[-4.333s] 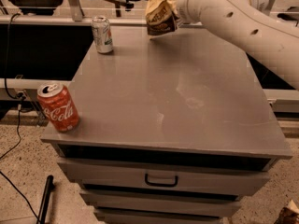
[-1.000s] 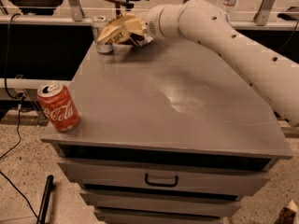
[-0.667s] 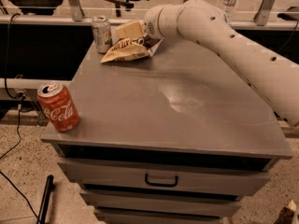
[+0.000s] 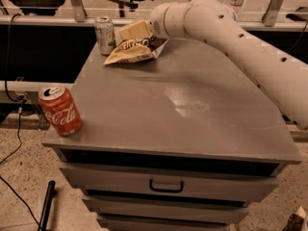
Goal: Move brown chip bag near 7up can
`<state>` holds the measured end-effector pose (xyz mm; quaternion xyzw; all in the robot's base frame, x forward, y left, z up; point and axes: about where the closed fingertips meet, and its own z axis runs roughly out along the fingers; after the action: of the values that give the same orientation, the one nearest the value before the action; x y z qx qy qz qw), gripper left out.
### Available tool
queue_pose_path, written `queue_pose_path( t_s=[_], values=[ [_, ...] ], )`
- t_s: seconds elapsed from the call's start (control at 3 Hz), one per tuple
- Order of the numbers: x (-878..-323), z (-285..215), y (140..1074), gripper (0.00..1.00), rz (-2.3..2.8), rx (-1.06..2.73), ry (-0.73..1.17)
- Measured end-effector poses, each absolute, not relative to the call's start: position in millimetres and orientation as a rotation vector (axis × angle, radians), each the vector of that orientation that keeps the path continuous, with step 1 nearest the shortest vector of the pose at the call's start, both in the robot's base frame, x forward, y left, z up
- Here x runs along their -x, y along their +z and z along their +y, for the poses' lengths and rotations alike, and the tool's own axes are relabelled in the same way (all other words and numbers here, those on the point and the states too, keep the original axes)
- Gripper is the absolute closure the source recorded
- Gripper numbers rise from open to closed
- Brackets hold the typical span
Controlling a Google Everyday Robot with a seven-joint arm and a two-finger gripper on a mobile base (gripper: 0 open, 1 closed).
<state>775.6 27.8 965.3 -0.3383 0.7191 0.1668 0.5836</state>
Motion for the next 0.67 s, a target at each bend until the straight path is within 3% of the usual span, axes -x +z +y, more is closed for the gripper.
queue_pose_path(
  t_s=[0.33, 0.67],
  values=[
    [-768, 10, 982, 0.00, 1.704, 0.826, 0.297],
    [-747, -47, 1026, 0.00, 1.741, 0.823, 0.122]
  ],
)
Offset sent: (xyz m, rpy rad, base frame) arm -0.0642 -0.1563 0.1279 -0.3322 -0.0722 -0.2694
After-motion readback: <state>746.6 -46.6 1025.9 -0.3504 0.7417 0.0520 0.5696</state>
